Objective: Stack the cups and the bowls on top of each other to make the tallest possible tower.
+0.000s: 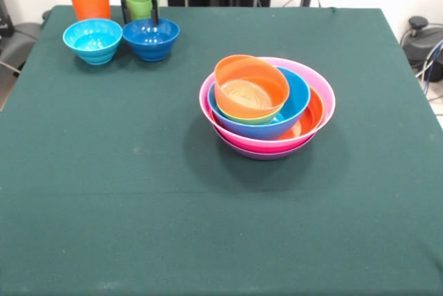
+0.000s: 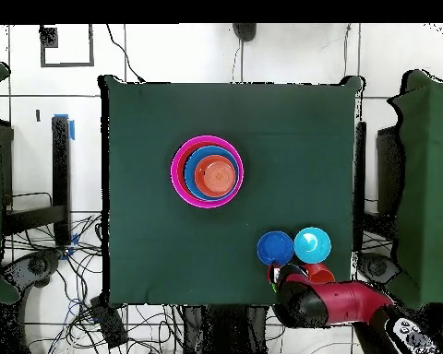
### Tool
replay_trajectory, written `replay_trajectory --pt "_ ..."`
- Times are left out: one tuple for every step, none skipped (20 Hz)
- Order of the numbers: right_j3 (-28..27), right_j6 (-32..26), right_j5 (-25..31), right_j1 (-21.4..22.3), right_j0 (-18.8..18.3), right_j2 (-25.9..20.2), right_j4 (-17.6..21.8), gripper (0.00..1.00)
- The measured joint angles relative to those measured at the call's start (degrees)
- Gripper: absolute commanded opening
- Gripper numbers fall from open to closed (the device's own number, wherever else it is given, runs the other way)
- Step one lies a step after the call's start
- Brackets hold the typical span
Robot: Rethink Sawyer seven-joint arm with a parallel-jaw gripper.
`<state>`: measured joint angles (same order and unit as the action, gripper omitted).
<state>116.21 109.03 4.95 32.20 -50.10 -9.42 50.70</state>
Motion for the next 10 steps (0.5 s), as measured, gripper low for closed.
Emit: replay_trajectory --pt "-0.1 0.0 0.0 -0.3 0.0 0.0 0.0 1.00" --pt "-0.3 0.0 0.0 -0.6 0.0 0.0 0.0 1.00" --pt "-0.5 0.0 0.0 -1.1 0.0 0.0 0.0 1.00" --pt "-0.6 0.0 0.0 -1.3 0.0 0.0 0.0 1.00" --pt "-0.8 0.0 0.0 -1.7 0.0 0.0 0.0 1.00" --pt "-1.0 0.0 0.0 -2.0 0.0 0.0 0.0 1.00" --pt "-1.1 0.0 0.0 -2.2 0.0 0.0 0.0 1.00" --pt "-1.2 0.0 0.0 -2.6 0.0 0.0 0.0 1.00" --pt "-1.2 0.0 0.0 -2.7 0.0 0.0 0.0 1.00" --pt "-1.2 0.0 0.0 -2.9 0.0 0.0 0.0 1.00"
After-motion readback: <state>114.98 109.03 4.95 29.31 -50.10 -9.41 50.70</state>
